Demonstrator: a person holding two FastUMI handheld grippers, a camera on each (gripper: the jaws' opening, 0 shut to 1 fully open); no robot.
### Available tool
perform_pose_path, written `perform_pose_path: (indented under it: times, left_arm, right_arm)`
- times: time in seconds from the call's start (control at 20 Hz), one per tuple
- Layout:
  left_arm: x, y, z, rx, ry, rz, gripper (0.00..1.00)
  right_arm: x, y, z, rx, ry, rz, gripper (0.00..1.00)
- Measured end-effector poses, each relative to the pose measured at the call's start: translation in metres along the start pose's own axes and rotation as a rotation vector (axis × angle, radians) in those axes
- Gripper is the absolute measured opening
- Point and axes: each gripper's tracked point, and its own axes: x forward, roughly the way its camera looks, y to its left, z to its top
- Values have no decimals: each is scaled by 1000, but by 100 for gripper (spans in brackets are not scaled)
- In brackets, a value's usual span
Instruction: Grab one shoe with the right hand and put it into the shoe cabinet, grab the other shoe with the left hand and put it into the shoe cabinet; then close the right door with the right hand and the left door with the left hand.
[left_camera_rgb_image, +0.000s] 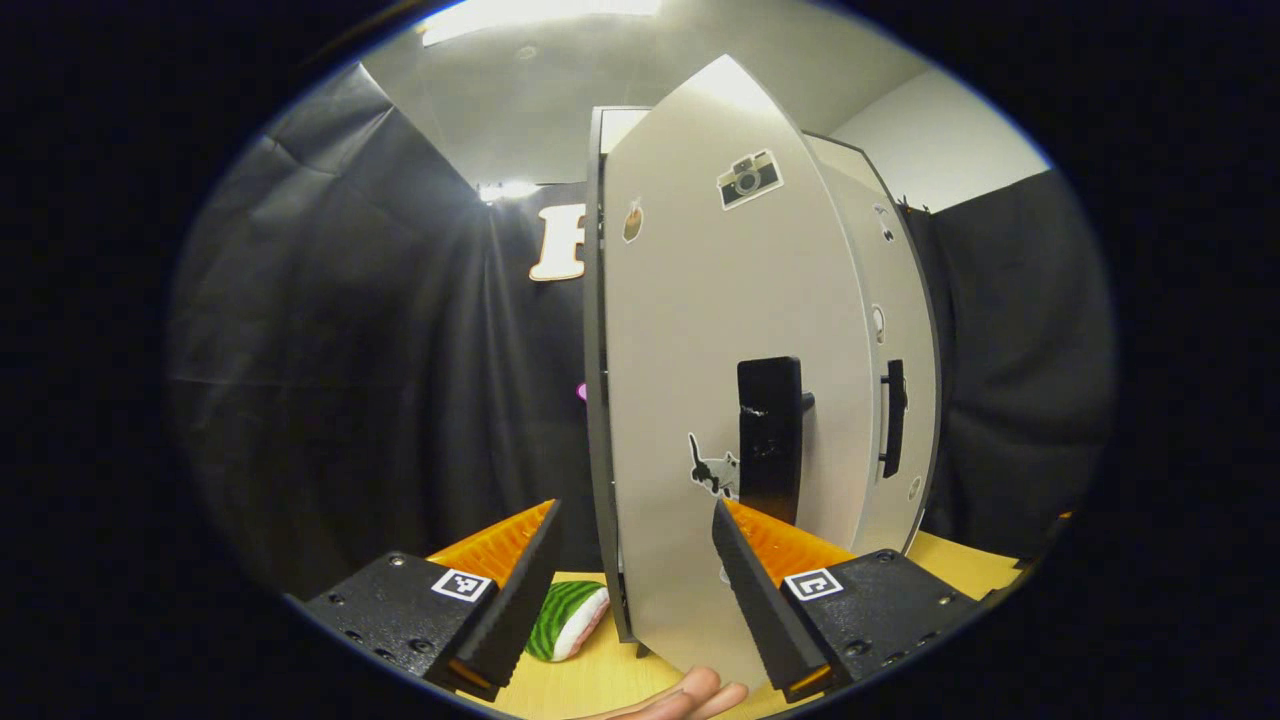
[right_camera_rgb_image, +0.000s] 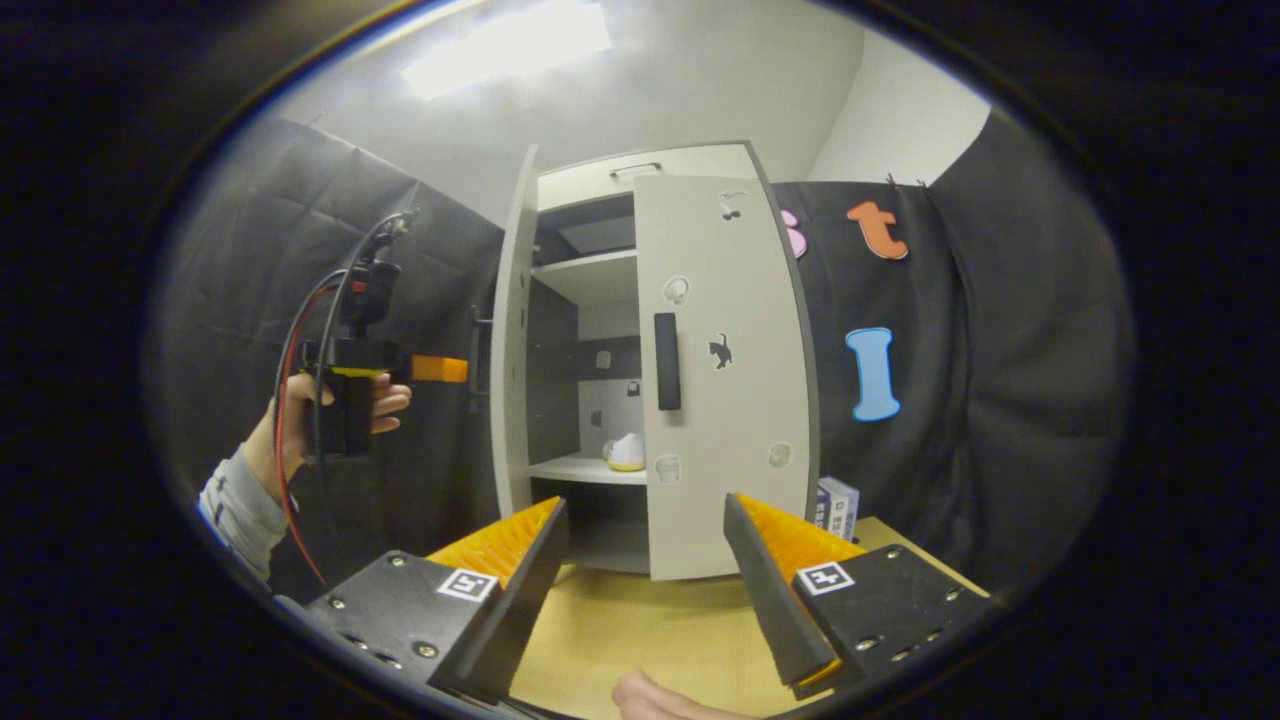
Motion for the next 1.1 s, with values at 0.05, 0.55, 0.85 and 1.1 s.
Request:
perform_pose_path:
  times: [0.05,0.55,0.85,1.1]
  left_arm:
    - [5,-8,-1,-7,5,-11,91]
    - [23,-79,-25,-53,75,-95,92]
    - [-31,-89,-28,-81,52,-127,91]
    - [-76,-91,-35,-31,25,-115,92]
  right_arm:
    - [-3,-3,1,4,-3,-5,89]
    - [-6,-28,3,30,-10,-82,93]
    - [-13,-37,5,15,-20,-125,93]
    - [-16,-38,3,-15,-24,-159,88]
